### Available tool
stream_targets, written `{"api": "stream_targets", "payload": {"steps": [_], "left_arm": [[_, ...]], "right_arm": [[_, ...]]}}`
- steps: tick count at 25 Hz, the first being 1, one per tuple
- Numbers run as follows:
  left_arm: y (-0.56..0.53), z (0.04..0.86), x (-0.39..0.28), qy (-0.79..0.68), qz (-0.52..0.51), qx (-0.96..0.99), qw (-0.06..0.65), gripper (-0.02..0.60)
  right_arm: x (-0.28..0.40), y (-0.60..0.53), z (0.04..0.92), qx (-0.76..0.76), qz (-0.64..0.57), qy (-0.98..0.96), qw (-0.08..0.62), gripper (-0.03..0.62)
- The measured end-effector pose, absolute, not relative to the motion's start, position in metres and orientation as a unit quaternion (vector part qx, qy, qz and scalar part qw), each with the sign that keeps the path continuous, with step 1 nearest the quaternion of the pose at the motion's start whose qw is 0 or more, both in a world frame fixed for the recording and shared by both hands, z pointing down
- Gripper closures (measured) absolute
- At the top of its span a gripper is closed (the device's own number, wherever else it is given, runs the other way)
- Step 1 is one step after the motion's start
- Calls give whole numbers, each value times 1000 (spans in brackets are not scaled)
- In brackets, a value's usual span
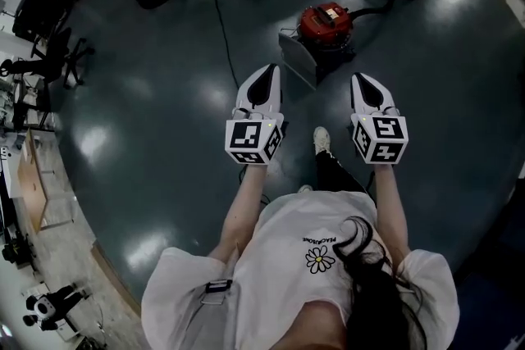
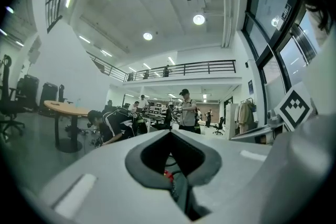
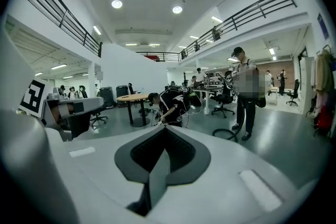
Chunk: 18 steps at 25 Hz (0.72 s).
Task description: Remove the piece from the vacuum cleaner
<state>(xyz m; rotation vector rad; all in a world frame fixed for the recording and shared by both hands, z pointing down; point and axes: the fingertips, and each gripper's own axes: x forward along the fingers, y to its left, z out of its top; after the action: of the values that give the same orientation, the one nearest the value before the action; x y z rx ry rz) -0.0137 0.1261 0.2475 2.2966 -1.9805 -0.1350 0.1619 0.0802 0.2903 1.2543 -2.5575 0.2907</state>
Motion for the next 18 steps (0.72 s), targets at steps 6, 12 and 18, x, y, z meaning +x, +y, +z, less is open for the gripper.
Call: {"api": "stream_targets", "payload": {"steps": [6,12,18], "left_arm": [[33,249,-37,-675,-39,735,50,581],[-28,263,-80,-708,-45,703,55,581],[-71,285,-130,-722,-45,686,75,581]], "right_arm": [[138,-22,300,407,101,-895,150,571],[105,-107,312,378,85,-907,162,571],[59,-157,331,362,97,-911,172,571]]}}
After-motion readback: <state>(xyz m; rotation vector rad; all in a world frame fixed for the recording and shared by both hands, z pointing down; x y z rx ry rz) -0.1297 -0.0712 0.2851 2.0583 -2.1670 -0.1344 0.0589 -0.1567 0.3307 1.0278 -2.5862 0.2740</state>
